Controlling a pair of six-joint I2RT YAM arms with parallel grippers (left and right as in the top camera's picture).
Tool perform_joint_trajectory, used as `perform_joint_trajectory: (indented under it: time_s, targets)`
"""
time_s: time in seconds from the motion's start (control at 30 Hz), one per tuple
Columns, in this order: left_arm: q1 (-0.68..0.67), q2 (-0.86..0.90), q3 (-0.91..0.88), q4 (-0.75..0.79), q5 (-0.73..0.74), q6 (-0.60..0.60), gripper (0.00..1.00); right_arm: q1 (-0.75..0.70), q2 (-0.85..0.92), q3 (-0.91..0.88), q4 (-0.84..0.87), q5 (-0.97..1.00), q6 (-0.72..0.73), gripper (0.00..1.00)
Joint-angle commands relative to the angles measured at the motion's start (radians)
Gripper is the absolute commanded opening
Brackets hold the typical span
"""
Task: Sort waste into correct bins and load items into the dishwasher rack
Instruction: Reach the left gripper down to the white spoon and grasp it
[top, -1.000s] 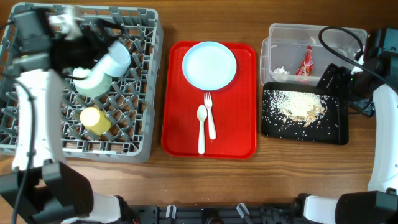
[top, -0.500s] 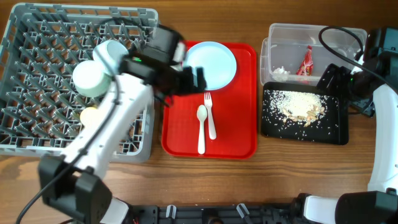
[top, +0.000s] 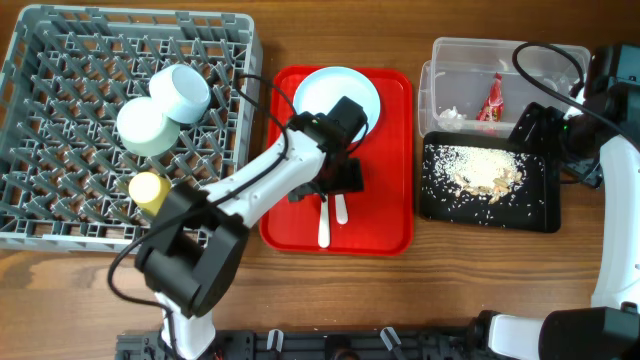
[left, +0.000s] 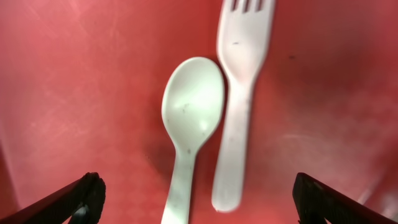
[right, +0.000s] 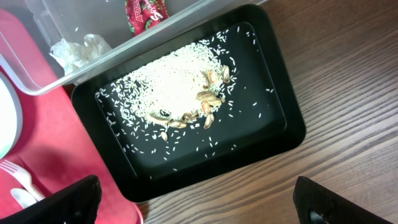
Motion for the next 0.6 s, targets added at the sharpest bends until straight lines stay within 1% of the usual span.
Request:
perform_joint_trajectory:
  time_s: [0.0, 0.07, 0.27, 0.37, 0.4, 0.57]
  targets:
    - [-0.002, 0.062, -0.006, -0.002, -0.033, -0.053, 0.96, -0.001, -0.021, 0.014, -0.001, -0.016, -0.004, 1.00]
    - [-0.002, 0.077, -0.006, -0.002, -0.037, -0.058, 0.96, -0.001, -0.021, 0.014, -0.001, -0.016, -0.004, 1.00]
    - [0.007, 0.074, -0.006, -0.007, -0.045, -0.058, 0.84, -0.001, -0.021, 0.014, -0.001, -0.016, -0.004, 1.00]
    - [0.018, 0.074, -0.006, -0.023, -0.057, -0.058, 0.82, -0.001, -0.021, 0.014, -0.001, -0.016, -0.004, 1.00]
    - [0.022, 0.074, -0.006, -0.029, -0.056, -0.058, 0.80, -0.001, -0.021, 0.014, -0.001, -0.015, -0.004, 1.00]
    - [0.032, 0.074, -0.006, -0.050, -0.077, -0.058, 0.79, -0.001, -0.021, 0.014, 0.000, -0.016, -0.004, 1.00]
